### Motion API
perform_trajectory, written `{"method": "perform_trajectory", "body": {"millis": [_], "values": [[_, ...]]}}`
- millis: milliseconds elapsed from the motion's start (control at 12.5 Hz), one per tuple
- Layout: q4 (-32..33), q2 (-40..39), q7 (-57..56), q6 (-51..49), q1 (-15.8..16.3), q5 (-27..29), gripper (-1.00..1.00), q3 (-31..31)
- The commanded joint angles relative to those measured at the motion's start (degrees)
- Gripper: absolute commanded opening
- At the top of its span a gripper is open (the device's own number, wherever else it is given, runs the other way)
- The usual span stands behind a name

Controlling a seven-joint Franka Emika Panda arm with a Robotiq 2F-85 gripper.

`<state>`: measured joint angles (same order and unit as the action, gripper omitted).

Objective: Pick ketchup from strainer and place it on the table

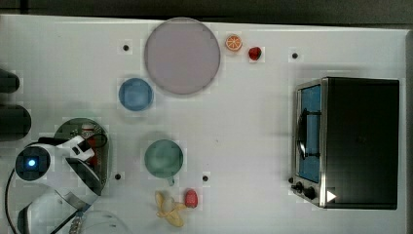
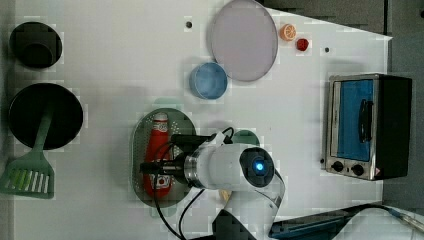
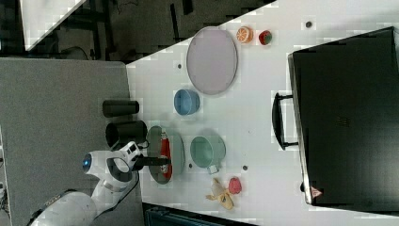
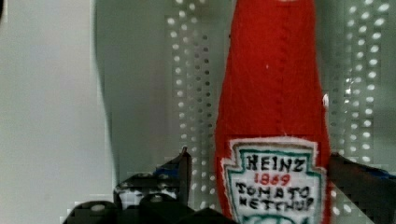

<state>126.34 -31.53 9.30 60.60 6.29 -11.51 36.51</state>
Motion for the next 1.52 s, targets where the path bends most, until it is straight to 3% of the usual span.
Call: {"method": "perform_trajectory", "body": {"millis": [80,240,480,880,1120,1280,1520], "values": [[-0.71,-0.32,5.58,1.78,0.42,-2.57,1.0,-0.94],[-0.8,-1.78,6.47,2.45,1.28,-3.88,0.91,-2.21],[-1.04,-2.19,7.11,4.16,1.54,-3.89,0.25,-2.5],[-0.66,6.92,7.11,-1.73,0.36,-2.19,0.25,0.1],[-1.73,16.48,6.69,-12.86,-1.04,6.93,0.25,1.41],[-3.11,21.39,2.12,-18.68,-2.44,11.37,0.25,0.86],[-4.93,25.97,-8.71,-25.8,-6.14,11.8,0.25,-2.36]]}}
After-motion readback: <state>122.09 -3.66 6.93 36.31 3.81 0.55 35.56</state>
